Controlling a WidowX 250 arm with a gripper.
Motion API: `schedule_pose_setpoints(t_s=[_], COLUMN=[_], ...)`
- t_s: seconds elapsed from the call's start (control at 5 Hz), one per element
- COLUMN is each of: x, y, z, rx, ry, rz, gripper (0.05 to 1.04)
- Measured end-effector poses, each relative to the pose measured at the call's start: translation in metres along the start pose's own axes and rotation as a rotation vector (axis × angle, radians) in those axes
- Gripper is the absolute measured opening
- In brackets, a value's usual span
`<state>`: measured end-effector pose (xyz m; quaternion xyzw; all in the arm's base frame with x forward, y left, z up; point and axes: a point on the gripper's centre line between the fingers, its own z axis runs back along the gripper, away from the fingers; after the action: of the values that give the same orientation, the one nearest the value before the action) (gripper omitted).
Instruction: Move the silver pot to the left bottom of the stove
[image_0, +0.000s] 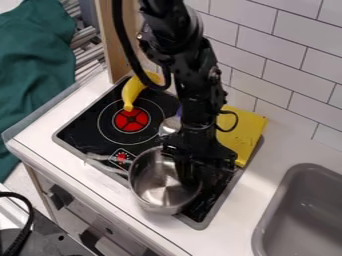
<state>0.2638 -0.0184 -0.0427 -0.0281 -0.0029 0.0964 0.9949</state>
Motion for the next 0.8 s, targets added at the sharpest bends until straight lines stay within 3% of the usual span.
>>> schedule_pose_setpoints(t_s=[0.2,0.4,0.6,0.8], x=[-0.001,0.004,0.014,0.029], y=[-0.003,-0.003,0.010,0.057], z=[0.000,0.019,0.054,0.093], rx=[0.030,0.037,0.028,0.008], ry=[-0.001,-0.061,-0.174,-0.286], rz=[-0.087,-0.131,-0.003,0.240], gripper=[0.194,0.079,0.060,0.060])
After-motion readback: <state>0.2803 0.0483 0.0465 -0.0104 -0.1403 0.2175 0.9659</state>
